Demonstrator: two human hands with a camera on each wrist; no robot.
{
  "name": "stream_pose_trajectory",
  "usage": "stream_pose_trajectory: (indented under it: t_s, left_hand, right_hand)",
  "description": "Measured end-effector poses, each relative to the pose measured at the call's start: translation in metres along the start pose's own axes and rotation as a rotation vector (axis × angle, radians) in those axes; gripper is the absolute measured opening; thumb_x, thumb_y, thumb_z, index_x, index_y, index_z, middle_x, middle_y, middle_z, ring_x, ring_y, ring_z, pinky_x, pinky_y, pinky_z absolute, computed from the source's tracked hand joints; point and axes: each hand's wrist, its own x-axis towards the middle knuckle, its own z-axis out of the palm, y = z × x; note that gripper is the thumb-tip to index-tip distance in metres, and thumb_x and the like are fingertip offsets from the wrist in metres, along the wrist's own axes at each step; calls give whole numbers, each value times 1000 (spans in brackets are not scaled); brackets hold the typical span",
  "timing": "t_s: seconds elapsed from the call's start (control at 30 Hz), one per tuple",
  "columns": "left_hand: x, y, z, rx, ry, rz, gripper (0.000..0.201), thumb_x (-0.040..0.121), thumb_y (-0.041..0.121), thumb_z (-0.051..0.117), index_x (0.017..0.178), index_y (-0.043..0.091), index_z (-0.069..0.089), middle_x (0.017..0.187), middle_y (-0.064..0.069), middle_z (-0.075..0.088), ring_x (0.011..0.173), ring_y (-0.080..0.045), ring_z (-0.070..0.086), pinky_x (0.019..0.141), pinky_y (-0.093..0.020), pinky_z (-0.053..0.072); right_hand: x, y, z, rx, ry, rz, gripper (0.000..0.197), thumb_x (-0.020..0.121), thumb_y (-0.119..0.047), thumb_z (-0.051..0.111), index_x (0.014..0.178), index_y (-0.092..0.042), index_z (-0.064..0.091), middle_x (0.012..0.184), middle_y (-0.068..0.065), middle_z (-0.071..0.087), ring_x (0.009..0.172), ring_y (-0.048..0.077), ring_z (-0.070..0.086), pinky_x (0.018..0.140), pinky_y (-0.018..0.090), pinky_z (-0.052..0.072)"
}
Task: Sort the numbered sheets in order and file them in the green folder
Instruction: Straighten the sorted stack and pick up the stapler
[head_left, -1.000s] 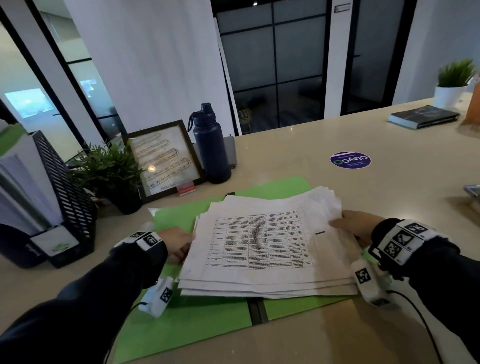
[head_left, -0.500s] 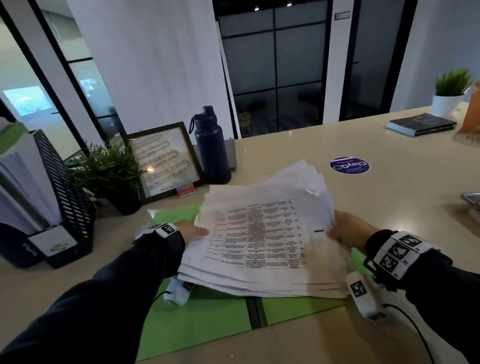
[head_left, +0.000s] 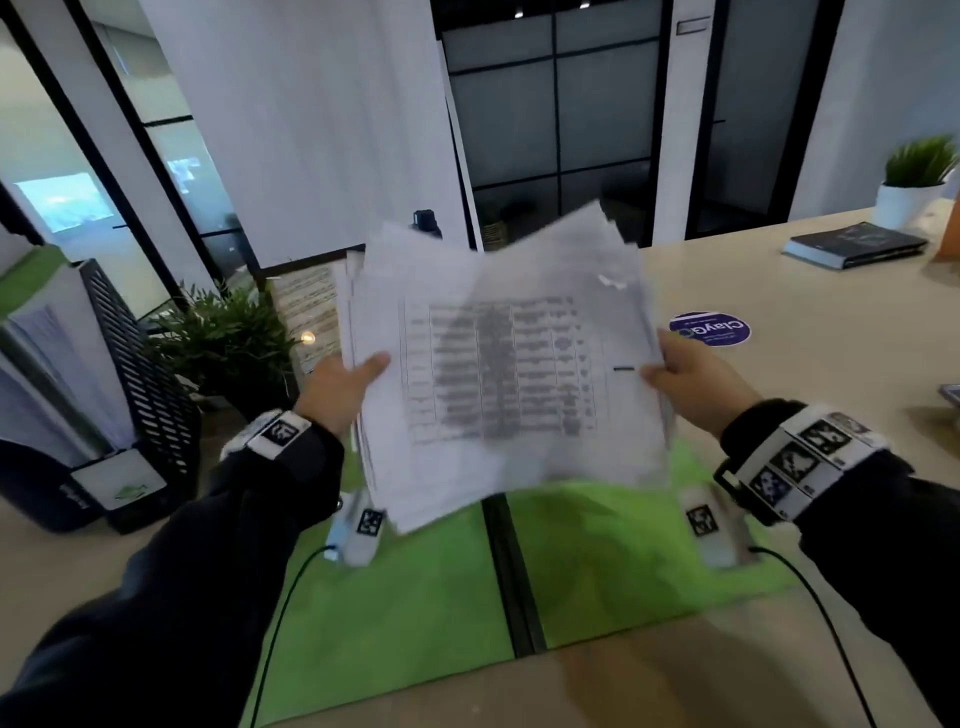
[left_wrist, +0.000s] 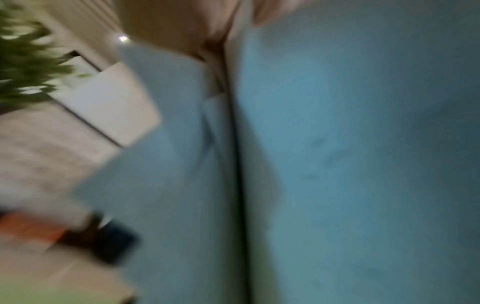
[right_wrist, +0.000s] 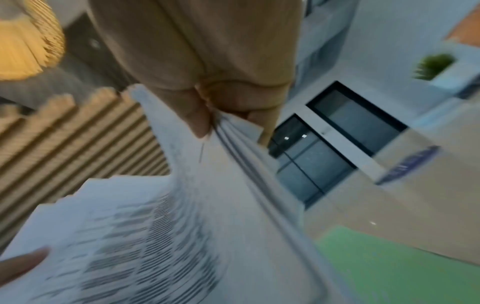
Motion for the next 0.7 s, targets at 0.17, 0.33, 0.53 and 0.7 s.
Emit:
stream_pose_trajectory:
  t_s: [0.17,0.33,0.53,0.7]
  left_hand:
    - [-21,36,13,-63,187,242,27,87,29,62,111,17,63,110,-3,67,104,-20,63,96,-40,48]
    - [-43,3,14,-185,77,193,39,69,37,75,104,29,61,105,10,67,98,-8,64,86,-29,50]
    - [-31,-14,12,-262,71,115,44,76,22,73,116,19,56,106,7,66,94,-1,66,80,-21,52]
    - [-26,-20,19,-136,203,88,35,80,16,71,113,12,58,114,-12,63,104,-25,60,91,-33,45]
  right_hand:
    - [7,-33,4,128,269,-168,22,88,-4,50,108,-9,58,99,9,66,89,24,61,76,36,49]
    - [-6,0,12,490,222,-114,38,82,-15,69,116,-9,53,108,5,65,96,17,64,82,31,53]
    - [4,27,15,596,103,82,41,82,-7,66,121,-9,54,109,6,66,94,16,67,78,33,54]
    - [12,22,18,548,144,240,30,89,-28,60,105,-4,64,91,9,70,86,28,67,72,37,55]
